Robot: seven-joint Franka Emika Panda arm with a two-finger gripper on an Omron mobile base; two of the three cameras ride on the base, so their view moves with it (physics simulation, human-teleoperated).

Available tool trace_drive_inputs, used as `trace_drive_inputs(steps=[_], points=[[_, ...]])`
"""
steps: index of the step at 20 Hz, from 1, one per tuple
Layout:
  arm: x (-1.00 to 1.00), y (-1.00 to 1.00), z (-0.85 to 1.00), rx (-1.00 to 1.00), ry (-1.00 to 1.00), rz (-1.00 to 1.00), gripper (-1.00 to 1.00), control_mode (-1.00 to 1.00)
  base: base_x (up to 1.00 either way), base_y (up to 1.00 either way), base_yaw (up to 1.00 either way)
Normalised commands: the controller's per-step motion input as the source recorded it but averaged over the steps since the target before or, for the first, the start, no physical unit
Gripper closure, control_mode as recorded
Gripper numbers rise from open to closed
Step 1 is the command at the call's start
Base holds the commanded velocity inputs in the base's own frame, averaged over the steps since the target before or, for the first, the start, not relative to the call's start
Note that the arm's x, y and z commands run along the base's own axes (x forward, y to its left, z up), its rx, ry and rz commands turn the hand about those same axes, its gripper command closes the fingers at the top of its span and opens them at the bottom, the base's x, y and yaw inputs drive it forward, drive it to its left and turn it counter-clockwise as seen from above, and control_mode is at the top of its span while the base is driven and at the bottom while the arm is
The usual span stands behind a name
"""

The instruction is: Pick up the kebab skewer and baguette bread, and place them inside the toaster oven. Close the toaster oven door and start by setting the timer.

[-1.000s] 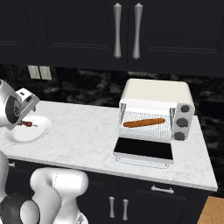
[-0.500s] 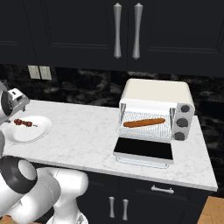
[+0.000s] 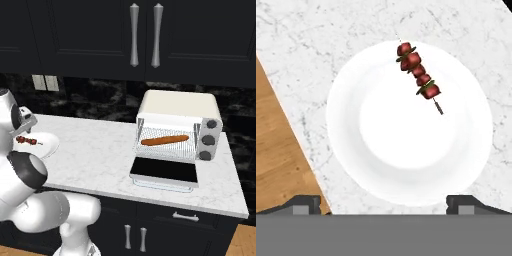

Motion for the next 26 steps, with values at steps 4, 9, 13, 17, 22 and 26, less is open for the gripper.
trace_drive_inputs(steps=[4, 9, 13, 17, 22, 26], points=[[0.41, 0.04, -0.45, 0.00, 0.01, 0.06, -1.00, -1.00, 0.00, 0.00, 0.00], [0.58, 0.17, -0.31, 0.00, 0.02, 0.05, -1.00, -1.00, 0.00, 0.00, 0.00], [0.60, 0.21, -0.31, 0.00, 0.10, 0.05, -1.00, -1.00, 0.00, 0.00, 0.00], [0.43, 0.32, -0.20, 0.00, 0.07, 0.04, -1.00, -1.00, 0.00, 0.00, 0.00], [0.22, 0.22, -0.15, -0.03, 0.02, 0.04, -1.00, -1.00, 0.00, 0.00, 0.00], [0.22, 0.03, -0.22, -0.03, 0.01, 0.03, -1.00, -1.00, 0.00, 0.00, 0.00]])
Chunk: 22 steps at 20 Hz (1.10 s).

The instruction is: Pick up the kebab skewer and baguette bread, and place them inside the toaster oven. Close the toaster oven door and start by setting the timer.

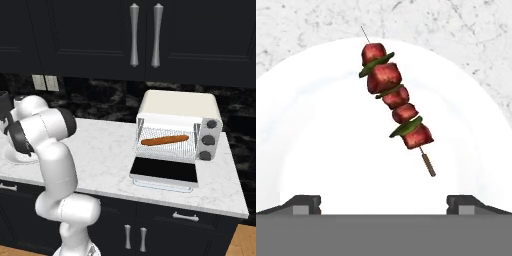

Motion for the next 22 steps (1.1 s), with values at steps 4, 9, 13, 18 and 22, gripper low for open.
trace_drive_inputs(steps=[4, 9, 13, 18, 22], points=[[0.32, 0.05, -0.22, -0.01, 0.03, 0.02, -1.00, -1.00, 0.00, 0.00, 0.00], [0.25, 0.05, -0.22, 0.00, 0.04, 0.03, -1.00, -1.00, 0.00, 0.00, 0.00], [0.15, 0.13, -0.17, 0.00, 0.02, 0.02, -1.00, -1.00, 0.00, 0.00, 0.00], [0.09, 0.12, -0.16, 0.00, 0.00, 0.02, -1.00, -1.00, 0.00, 0.00, 0.00], [0.07, 0.10, -0.21, 0.00, 0.00, 0.02, -1.00, -1.00, 0.00, 0.00, 0.00]])
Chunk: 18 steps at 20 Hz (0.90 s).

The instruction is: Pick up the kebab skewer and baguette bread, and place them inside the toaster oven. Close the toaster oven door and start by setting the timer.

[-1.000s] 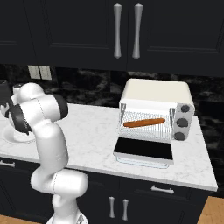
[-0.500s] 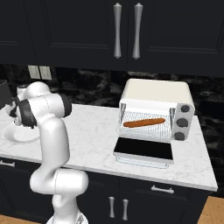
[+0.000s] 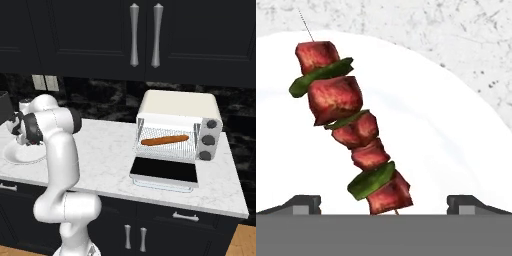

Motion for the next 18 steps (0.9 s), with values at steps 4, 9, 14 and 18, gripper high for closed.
trace_drive_inputs(steps=[4, 9, 14, 18], points=[[0.19, 0.00, -0.17, 0.00, 0.00, 0.02, -1.00, -1.00, 0.00, 0.00, 0.00], [0.12, 0.00, -0.11, 0.00, 0.00, 0.03, -1.00, -1.00, 0.00, 0.00, 0.00], [0.04, 0.17, -0.12, 0.00, 0.00, 0.02, -1.00, -1.00, 0.00, 0.00, 0.00], [0.00, 0.16, -0.10, 0.00, 0.00, 0.02, 1.00, -1.00, 0.00, 0.00, 0.00]])
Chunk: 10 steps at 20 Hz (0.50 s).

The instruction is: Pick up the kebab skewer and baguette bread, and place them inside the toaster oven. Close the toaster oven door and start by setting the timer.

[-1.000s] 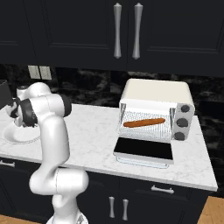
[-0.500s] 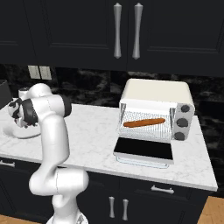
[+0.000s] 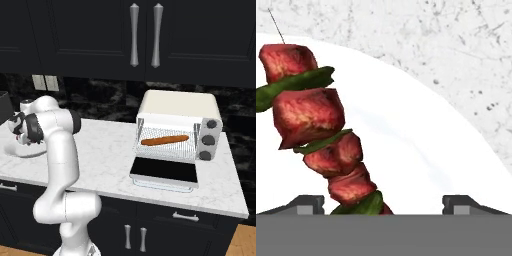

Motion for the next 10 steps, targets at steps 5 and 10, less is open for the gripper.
trace_drive_inputs(steps=[5, 10], points=[[-0.01, 0.00, -0.15, 0.00, 0.00, 0.01, 1.00, -1.00, 0.00, 0.00, 0.00], [-0.17, -0.03, -0.06, 0.00, 0.00, 0.00, 1.00, -1.00, 0.00, 0.00, 0.00]])
